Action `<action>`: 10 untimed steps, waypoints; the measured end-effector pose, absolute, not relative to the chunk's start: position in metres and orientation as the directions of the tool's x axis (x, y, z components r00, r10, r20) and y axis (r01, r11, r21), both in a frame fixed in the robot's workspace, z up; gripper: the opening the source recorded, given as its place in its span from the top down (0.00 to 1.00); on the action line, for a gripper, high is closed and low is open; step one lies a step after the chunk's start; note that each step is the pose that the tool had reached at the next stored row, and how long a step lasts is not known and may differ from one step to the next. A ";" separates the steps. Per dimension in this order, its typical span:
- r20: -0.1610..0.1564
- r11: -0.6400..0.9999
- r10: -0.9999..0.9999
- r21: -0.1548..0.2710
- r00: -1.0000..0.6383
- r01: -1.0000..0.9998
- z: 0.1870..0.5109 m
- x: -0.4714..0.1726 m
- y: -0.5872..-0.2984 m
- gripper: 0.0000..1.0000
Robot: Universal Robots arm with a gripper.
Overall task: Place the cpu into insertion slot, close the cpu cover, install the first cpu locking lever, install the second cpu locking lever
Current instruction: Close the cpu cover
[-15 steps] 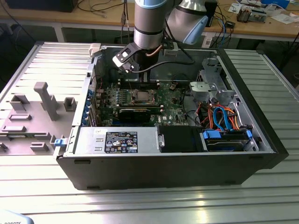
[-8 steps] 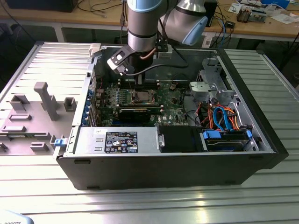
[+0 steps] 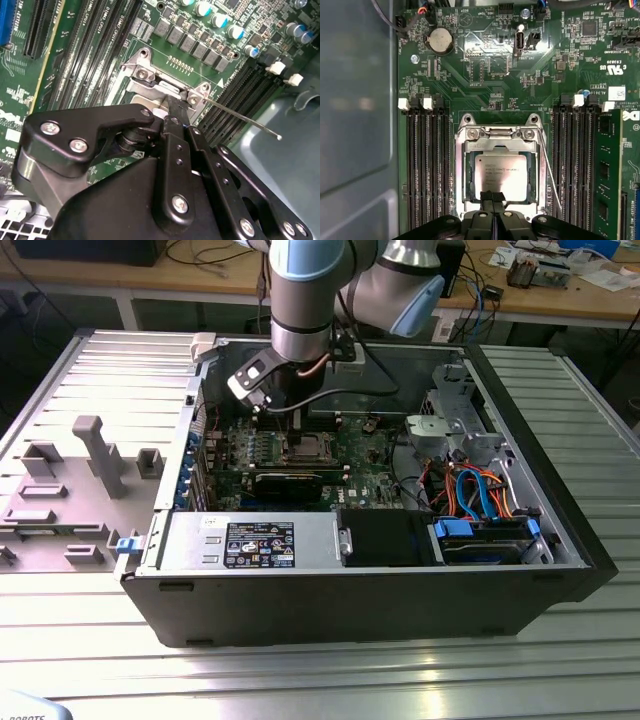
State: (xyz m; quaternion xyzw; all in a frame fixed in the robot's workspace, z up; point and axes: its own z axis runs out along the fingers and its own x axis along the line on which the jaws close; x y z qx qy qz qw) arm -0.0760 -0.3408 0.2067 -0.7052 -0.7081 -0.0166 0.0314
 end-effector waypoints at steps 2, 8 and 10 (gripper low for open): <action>0.067 0.005 0.998 -0.021 -0.003 1.000 0.204 -0.076 -0.341 0.89; 0.068 0.005 0.998 -0.021 -0.003 1.000 0.212 -0.076 -0.341 0.89; 0.068 0.005 0.998 -0.020 -0.004 1.000 0.213 -0.077 -0.341 0.89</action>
